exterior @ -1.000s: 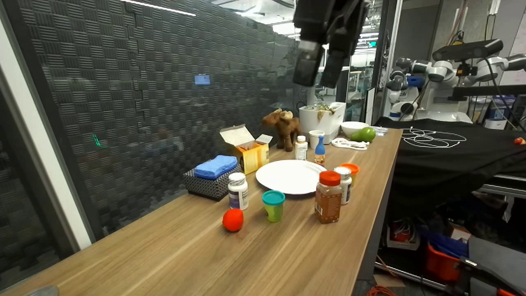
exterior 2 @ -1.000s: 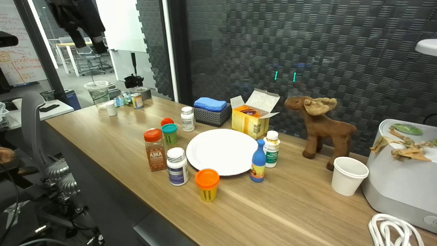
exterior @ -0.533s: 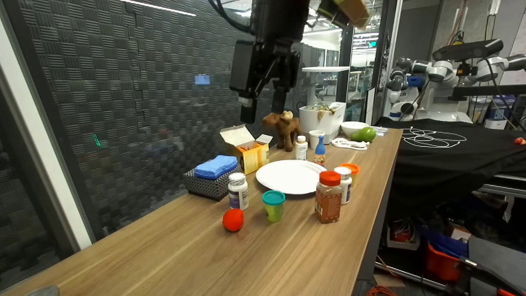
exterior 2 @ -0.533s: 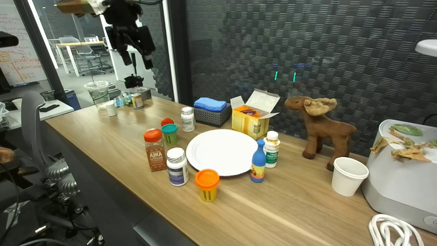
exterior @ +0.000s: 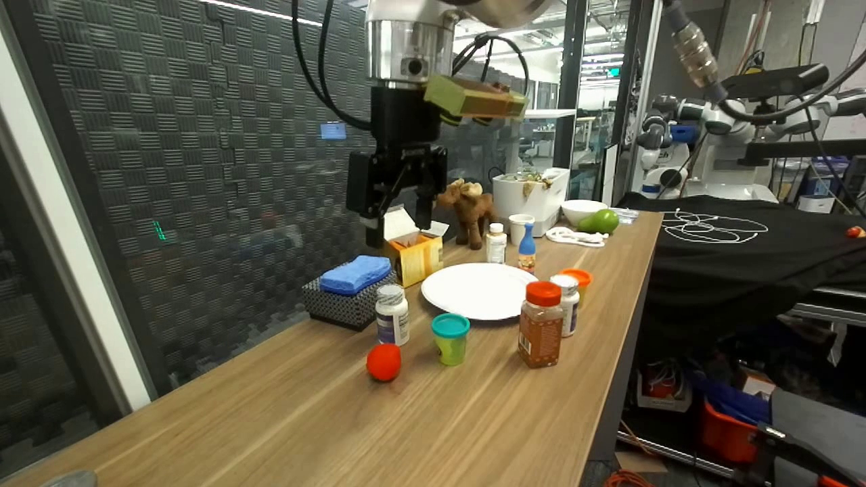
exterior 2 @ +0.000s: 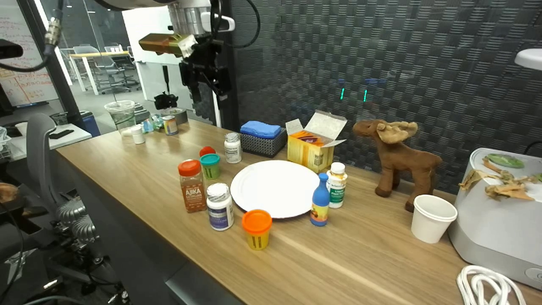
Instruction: Pick up all the objects surrounding the white plate and arrange them on the plate
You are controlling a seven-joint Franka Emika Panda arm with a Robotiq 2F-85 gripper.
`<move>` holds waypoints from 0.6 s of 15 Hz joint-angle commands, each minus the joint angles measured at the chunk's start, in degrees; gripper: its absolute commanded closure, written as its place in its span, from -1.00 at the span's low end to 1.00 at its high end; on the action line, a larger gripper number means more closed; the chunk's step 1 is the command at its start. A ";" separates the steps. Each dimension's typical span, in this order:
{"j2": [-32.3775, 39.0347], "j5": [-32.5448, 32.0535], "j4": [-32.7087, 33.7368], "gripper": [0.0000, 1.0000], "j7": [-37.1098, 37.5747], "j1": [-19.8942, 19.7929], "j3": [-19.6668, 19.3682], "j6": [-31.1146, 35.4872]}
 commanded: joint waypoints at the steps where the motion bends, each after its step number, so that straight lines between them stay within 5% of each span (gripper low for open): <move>1: 6.81 -0.61 6.76 -1.00 1.38 1.15 -0.93 -0.35; 9: 15.47 0.45 12.27 -1.00 3.45 1.47 -2.37 -2.62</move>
